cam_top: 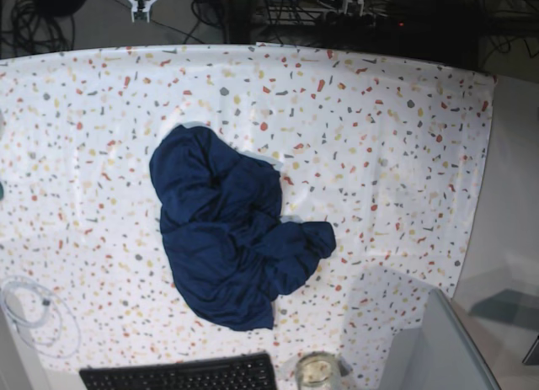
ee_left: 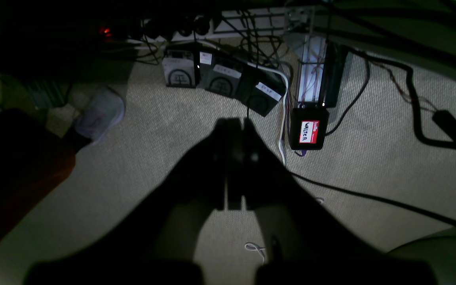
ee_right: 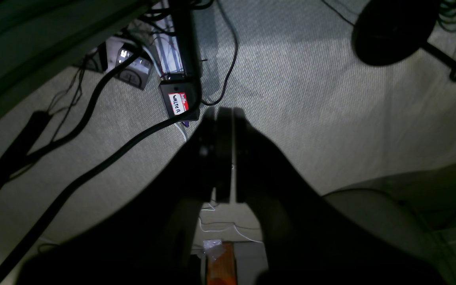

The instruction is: Layout the t-shirt on the table in an organized manner, then fold the t-shirt properly

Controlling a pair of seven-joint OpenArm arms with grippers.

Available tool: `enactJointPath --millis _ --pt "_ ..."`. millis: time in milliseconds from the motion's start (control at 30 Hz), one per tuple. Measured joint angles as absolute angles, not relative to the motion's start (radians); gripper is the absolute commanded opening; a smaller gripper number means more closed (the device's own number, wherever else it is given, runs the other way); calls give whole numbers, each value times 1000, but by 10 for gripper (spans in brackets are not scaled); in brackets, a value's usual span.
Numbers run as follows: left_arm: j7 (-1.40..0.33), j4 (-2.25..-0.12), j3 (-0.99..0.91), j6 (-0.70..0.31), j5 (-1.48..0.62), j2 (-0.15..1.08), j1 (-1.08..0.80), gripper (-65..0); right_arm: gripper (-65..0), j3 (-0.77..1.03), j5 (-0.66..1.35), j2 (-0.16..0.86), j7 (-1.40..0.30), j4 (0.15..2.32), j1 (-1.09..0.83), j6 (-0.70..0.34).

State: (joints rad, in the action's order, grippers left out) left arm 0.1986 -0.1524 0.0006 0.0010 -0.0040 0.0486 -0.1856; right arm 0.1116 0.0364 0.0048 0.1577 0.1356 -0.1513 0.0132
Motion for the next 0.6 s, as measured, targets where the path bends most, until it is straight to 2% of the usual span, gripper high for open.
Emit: enactJointPath --millis 600 --pt "199 -152 7 1 -3 48 -187 -650 -650 111 36 5 163 134 -168 7"
